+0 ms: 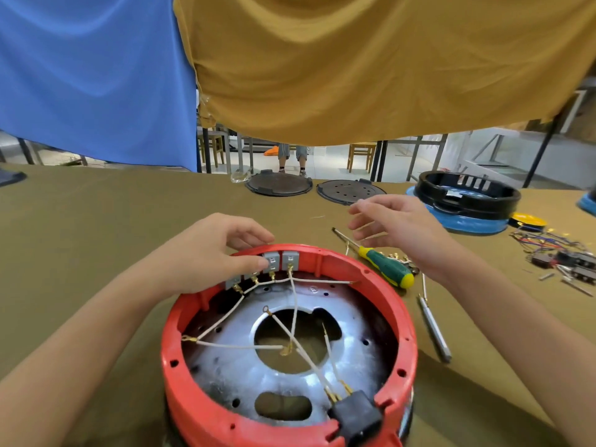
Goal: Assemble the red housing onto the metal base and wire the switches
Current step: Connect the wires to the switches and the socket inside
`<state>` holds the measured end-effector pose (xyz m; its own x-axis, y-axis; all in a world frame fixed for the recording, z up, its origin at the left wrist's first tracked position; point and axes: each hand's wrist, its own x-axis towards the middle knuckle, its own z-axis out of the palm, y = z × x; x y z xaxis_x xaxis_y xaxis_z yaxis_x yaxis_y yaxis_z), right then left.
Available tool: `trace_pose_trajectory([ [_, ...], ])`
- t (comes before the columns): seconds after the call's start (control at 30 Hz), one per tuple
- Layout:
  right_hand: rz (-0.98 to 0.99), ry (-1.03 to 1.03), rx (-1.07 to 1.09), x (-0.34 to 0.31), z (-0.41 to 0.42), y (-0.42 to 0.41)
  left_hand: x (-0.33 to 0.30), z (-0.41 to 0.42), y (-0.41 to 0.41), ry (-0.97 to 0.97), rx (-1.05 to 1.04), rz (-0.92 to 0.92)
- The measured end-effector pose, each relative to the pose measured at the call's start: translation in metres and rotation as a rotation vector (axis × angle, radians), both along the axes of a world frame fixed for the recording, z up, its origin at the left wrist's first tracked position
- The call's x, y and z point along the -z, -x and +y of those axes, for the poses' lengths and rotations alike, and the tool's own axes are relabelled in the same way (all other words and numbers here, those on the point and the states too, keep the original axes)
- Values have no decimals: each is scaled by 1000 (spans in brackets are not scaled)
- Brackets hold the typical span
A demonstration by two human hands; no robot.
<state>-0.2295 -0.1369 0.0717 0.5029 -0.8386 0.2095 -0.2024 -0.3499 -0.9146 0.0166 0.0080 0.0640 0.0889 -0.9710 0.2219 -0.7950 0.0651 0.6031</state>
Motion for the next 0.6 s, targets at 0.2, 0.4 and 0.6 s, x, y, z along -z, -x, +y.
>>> trace_pose_trajectory([
  [0.2, 180, 21, 319, 20, -44, 27, -1, -2, -16, 12, -162, 96],
  [0.4, 616, 136, 250, 26, -56, 39, 2, -2, -15, -48, -85, 188],
  [0.6, 674, 254, 117, 32, -43, 23, 9, -4, -9, -24, -6, 326],
])
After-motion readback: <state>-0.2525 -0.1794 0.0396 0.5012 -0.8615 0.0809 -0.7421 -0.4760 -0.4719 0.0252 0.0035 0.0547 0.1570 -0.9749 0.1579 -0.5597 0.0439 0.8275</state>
